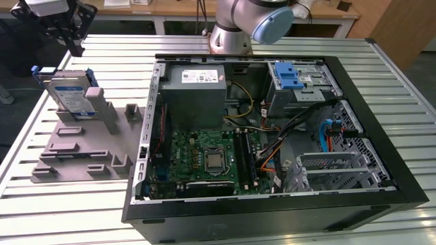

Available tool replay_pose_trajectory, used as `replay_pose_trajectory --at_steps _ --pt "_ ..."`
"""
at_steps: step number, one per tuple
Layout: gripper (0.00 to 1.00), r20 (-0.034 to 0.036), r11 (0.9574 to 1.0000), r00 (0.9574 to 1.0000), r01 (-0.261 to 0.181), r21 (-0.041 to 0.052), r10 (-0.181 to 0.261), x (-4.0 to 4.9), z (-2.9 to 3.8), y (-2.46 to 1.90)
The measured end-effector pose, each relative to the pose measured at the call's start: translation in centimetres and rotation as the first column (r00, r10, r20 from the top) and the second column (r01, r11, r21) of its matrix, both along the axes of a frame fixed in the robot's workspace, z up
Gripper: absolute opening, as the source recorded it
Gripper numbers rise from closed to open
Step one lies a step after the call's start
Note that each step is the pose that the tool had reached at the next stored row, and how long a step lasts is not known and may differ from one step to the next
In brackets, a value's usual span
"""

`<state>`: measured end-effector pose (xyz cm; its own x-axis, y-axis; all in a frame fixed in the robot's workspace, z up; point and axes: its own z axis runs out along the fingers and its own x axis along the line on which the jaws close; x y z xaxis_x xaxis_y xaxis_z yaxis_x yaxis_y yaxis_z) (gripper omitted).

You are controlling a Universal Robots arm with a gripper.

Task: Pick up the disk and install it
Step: 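Reach for the disk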

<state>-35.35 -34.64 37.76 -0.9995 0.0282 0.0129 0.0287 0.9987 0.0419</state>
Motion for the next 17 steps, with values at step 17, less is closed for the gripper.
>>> replay_pose_trajectory --at_steps 17 --pt "0.11 0.0 1.0 1.0 -0.004 -0.0001 0.004 -2.87 -0.27 0.26"
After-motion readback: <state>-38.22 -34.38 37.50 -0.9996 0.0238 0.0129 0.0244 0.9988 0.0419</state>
